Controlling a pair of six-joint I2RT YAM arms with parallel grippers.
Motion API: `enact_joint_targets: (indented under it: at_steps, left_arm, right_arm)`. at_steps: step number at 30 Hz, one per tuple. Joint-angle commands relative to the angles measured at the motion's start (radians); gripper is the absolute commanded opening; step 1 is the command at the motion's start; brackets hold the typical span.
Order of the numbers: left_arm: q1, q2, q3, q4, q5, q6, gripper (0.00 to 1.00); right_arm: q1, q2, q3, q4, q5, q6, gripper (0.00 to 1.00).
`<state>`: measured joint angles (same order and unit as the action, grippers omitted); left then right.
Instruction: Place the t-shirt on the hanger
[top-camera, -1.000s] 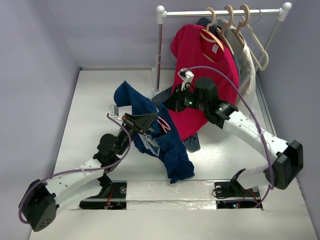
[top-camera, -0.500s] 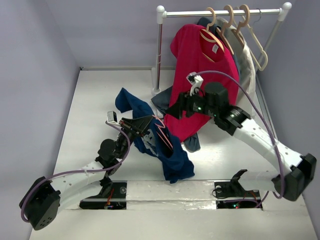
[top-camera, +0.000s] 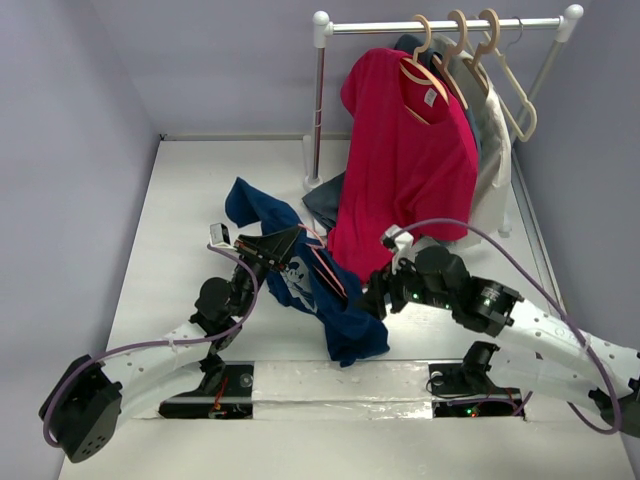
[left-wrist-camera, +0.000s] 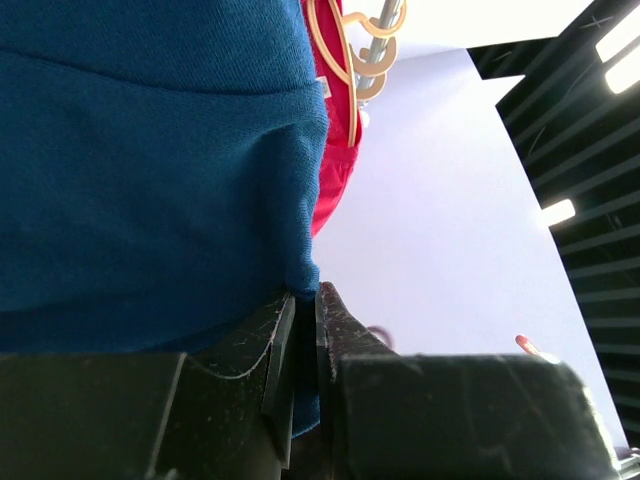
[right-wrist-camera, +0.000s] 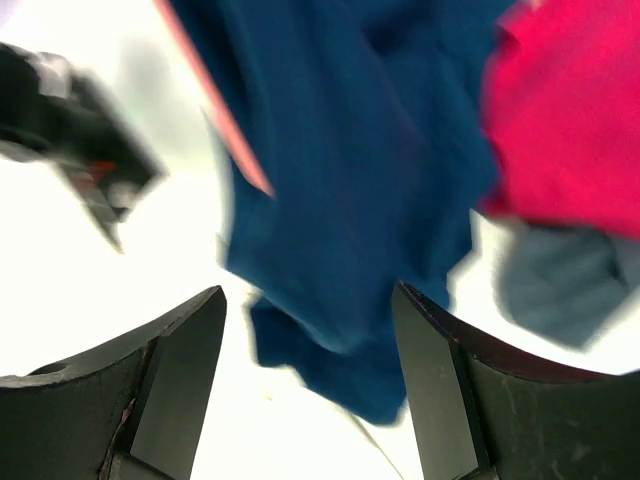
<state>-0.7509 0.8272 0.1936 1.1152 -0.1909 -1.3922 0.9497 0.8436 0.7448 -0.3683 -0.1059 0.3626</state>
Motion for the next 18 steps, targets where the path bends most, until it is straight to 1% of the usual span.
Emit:
enact_joint_targets:
  at_steps: [1,3,6,8,10,13,14,16,17,18]
  left_arm:
    - [0.015,-0.022,0.032,0.063,0.007,0.009,0.00]
    - [0.015,-0.019,0.038,0.061,0.014,0.013,0.00]
    - [0.015,-0.010,0.049,0.066,0.034,0.016,0.00]
    - [0.015,-0.007,0.053,0.069,0.042,0.018,0.00]
    - [0.015,-0.005,0.052,0.077,0.047,0.018,0.00]
    - [0.015,-0.008,0.052,0.077,0.054,0.016,0.00]
    - [0.015,-0.010,0.050,0.078,0.057,0.013,0.00]
    - [0.024,-0.014,0.049,0.075,0.057,0.012,0.00]
    - [0.024,-0.019,0.047,0.074,0.057,0.012,0.00]
    - [0.024,-0.020,0.047,0.071,0.056,0.013,0.00]
  right_arm:
    - [0.085,-0.043,-0.044,-0.001,0.084,0.001,0.73]
    - [0.124,-0.035,-0.026,-0.039,0.179,0.010,0.74]
    - [0.143,0.001,-0.010,-0.078,0.256,0.006,0.72]
    - [0.143,0.055,-0.018,-0.064,0.226,0.004,0.72]
    - [0.178,0.095,-0.019,-0.017,0.236,0.001,0.71]
    - [0.178,0.163,-0.015,0.043,0.343,-0.019,0.67]
    - [0.178,0.185,-0.010,0.058,0.351,-0.030,0.63]
    - [0.178,0.192,-0.005,0.132,0.339,-0.068,0.59]
    - [0.178,0.190,-0.005,0.159,0.310,-0.076,0.51]
    - [0.187,0.181,-0.005,0.201,0.301,-0.088,0.44]
